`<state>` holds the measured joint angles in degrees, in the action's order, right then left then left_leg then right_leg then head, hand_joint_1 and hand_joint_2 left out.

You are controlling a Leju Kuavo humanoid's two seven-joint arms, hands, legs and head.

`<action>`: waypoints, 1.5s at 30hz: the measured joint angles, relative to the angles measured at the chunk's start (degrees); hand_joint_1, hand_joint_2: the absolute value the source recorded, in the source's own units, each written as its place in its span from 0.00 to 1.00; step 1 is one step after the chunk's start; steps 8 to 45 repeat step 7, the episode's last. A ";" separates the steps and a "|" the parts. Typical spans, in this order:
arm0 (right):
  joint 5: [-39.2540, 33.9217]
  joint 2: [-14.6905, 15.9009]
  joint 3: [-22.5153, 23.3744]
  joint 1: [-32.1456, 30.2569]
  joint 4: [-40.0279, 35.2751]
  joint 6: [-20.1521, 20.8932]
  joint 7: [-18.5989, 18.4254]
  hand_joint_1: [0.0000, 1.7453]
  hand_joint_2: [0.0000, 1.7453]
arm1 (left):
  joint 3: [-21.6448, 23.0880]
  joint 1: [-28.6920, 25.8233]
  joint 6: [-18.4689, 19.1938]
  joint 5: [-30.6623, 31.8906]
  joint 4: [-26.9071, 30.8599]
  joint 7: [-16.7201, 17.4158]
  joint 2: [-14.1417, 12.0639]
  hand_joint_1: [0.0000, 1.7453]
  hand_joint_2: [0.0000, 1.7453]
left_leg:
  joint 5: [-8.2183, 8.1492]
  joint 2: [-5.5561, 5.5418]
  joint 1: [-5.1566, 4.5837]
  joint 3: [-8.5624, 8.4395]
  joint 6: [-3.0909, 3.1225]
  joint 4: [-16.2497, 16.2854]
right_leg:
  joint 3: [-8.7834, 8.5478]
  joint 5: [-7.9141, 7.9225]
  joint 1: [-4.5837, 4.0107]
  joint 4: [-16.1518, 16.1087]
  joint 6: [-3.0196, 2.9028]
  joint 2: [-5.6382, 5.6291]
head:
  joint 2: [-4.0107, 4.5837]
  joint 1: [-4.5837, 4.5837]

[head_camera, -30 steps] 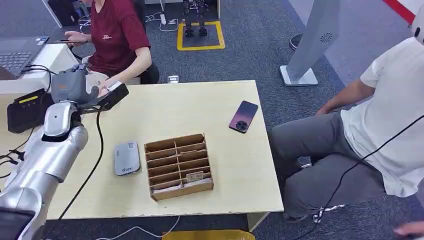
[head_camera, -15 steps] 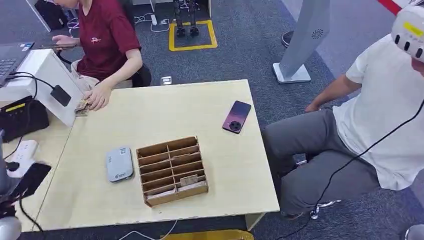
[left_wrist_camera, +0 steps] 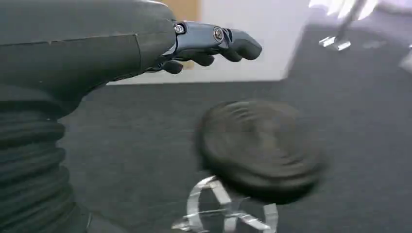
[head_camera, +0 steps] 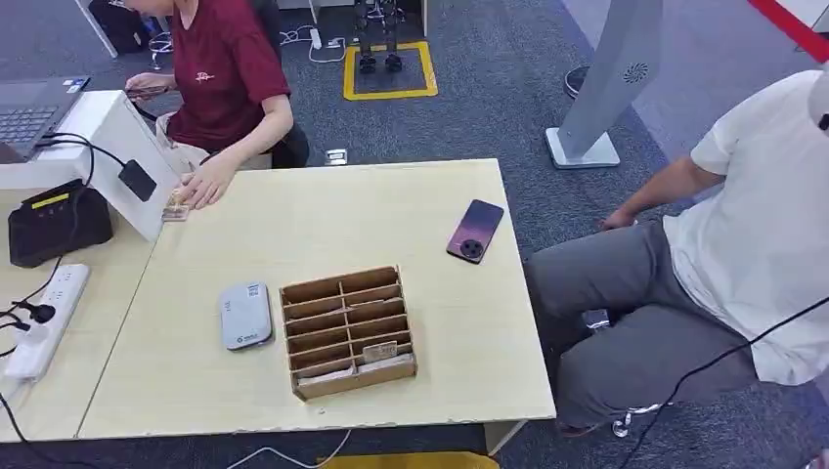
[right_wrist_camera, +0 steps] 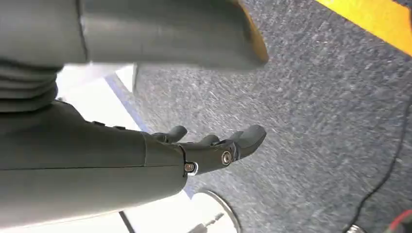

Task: Pass the card to the sensor for recognition and then transmit it.

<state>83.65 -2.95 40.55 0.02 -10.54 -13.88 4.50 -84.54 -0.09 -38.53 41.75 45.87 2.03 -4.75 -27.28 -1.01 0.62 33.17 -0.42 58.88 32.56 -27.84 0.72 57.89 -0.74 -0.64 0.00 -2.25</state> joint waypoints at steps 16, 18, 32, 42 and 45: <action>-3.37 0.07 2.52 0.21 -0.04 1.60 -2.01 0.00 1.00 | -1.66 1.87 -0.46 8.10 -12.08 5.40 6.24 0.00 1.00 | 0.04 0.00 -0.18 -0.07 0.26 0.10 | -0.18 0.15 0.18 -0.03 0.20 0.04 | 0.00 0.07; -3.37 0.07 2.52 0.21 -0.04 1.60 -2.01 0.00 1.00 | -1.66 1.87 -0.46 8.10 -12.08 5.40 6.24 0.00 1.00 | 0.04 0.00 -0.18 -0.07 0.26 0.10 | -0.18 0.15 0.18 -0.03 0.20 0.04 | 0.00 0.07; -3.37 0.07 2.52 0.21 -0.04 1.60 -2.01 0.00 1.00 | -1.66 1.87 -0.46 8.10 -12.08 5.40 6.24 0.00 1.00 | 0.04 0.00 -0.18 -0.07 0.26 0.10 | -0.18 0.15 0.18 -0.03 0.20 0.04 | 0.00 0.07; -3.37 0.07 2.52 0.21 -0.04 1.60 -2.01 0.00 1.00 | -1.66 1.87 -0.46 8.10 -12.08 5.40 6.24 0.00 1.00 | 0.04 0.00 -0.18 -0.07 0.26 0.10 | -0.18 0.15 0.18 -0.03 0.20 0.04 | 0.00 0.07; -3.37 0.07 2.52 0.21 -0.04 1.60 -2.01 0.00 1.00 | -1.66 1.87 -0.46 8.10 -12.08 5.40 6.24 0.00 1.00 | 0.04 0.00 -0.18 -0.07 0.26 0.10 | -0.18 0.15 0.18 -0.03 0.20 0.04 | 0.00 0.07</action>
